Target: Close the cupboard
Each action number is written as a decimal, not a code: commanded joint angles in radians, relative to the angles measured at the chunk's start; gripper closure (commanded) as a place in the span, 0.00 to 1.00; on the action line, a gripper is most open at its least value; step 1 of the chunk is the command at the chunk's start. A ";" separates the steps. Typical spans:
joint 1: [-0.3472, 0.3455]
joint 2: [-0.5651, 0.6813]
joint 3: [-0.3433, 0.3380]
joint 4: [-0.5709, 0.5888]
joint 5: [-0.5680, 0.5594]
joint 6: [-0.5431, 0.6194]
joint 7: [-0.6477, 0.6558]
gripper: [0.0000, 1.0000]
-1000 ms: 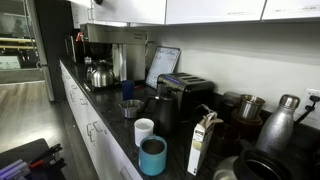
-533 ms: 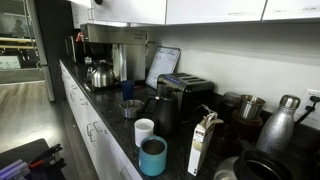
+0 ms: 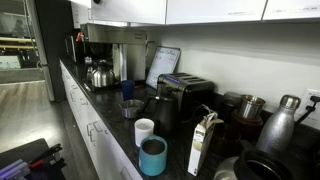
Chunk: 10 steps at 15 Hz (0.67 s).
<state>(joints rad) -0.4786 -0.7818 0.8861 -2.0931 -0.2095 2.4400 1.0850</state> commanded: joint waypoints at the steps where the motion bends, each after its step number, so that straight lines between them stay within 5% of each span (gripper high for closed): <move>1: 0.046 0.111 -0.040 -0.024 0.022 0.096 0.025 0.97; 6: 0.052 0.115 -0.047 -0.029 0.021 0.099 0.022 0.97; 10: -0.015 0.104 0.003 0.001 -0.024 0.079 0.036 0.97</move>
<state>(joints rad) -0.4669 -0.7802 0.8774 -2.0997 -0.2138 2.4433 1.0788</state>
